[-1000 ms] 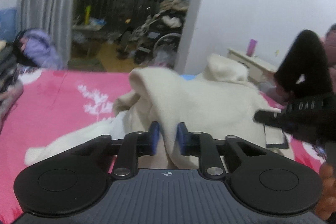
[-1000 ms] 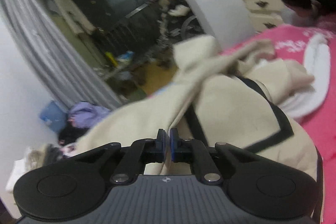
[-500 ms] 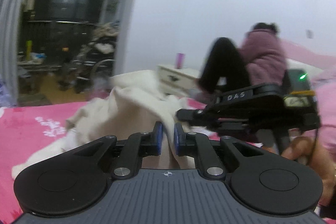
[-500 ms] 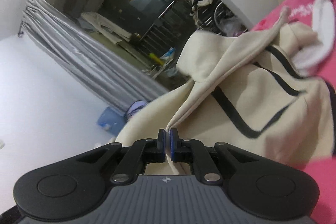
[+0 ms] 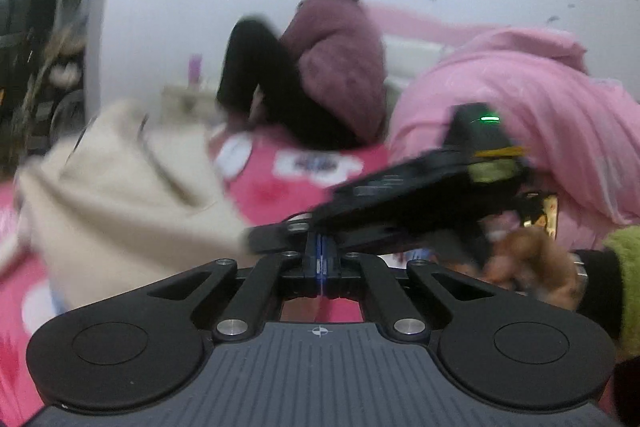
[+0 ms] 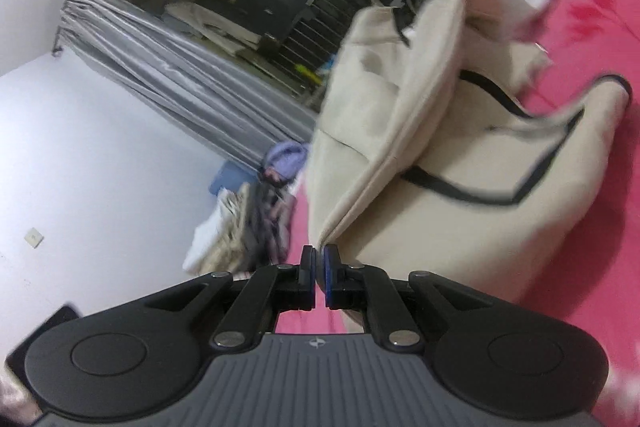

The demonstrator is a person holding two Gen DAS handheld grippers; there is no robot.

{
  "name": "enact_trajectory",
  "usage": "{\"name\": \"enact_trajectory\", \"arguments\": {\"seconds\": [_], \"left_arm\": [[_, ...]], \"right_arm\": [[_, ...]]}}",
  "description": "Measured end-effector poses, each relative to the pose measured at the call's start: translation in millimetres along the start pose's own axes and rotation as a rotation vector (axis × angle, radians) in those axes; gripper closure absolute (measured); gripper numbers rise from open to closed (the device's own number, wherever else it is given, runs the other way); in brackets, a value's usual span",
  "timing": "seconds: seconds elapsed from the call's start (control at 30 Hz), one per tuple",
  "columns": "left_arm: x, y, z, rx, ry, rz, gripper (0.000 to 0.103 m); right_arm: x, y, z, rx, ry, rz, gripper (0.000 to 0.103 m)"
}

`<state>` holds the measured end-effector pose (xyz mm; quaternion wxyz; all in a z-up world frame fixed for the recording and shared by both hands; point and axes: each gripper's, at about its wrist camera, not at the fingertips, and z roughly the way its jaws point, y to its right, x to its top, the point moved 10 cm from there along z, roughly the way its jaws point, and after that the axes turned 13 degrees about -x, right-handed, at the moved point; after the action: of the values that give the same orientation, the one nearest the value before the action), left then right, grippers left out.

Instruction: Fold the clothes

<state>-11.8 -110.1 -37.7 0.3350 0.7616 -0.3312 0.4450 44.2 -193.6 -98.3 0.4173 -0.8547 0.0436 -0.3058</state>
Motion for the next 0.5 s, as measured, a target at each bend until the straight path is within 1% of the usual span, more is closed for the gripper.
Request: {"name": "enact_trajectory", "arguments": {"seconds": [0.03, 0.1, 0.17, 0.2, 0.23, 0.27, 0.33, 0.37, 0.4, 0.43, 0.47, 0.5], "left_arm": [[-4, -5, -2, 0.016, -0.013, -0.024, 0.101], [-10, -18, -7, 0.05, -0.034, -0.071, 0.089], [-12, -38, -10, 0.087, -0.047, -0.113, 0.066], [-11, -47, -11, 0.107, -0.048, -0.127, 0.061], [-9, -55, -10, 0.128, -0.044, -0.133, 0.051], [-7, -63, -9, 0.149, -0.041, -0.139, 0.038], [-3, -75, -6, 0.189, -0.017, -0.156, 0.024], [-1, -83, -2, 0.211, -0.005, -0.168, 0.018], [1, -94, 4, 0.238, 0.001, -0.183, 0.015], [3, -105, 9, 0.273, 0.004, -0.196, 0.008], [3, -117, 15, 0.322, 0.003, -0.206, 0.007], [3, -130, 21, 0.376, -0.005, -0.206, 0.007]], "right_arm": [[-5, 6, -3, -0.008, -0.01, 0.015, 0.097], [-15, 14, -10, -0.012, -0.04, 0.038, 0.097], [-19, 18, -17, -0.034, -0.056, 0.033, 0.097], [-17, 17, -19, -0.044, -0.05, 0.027, 0.095], [-14, 16, -22, -0.055, -0.044, 0.02, 0.095], [-11, 14, -24, -0.065, -0.037, 0.014, 0.092], [8, 12, -24, -0.09, 0.017, -0.001, 0.076], [19, 15, -21, -0.109, 0.038, -0.002, 0.058], [29, 18, -17, -0.127, 0.06, -0.002, 0.045], [40, 21, -13, -0.147, 0.081, -0.002, 0.039], [49, 27, -3, -0.18, 0.093, -0.008, 0.034], [59, 33, 12, -0.215, 0.096, -0.007, 0.033]]}}
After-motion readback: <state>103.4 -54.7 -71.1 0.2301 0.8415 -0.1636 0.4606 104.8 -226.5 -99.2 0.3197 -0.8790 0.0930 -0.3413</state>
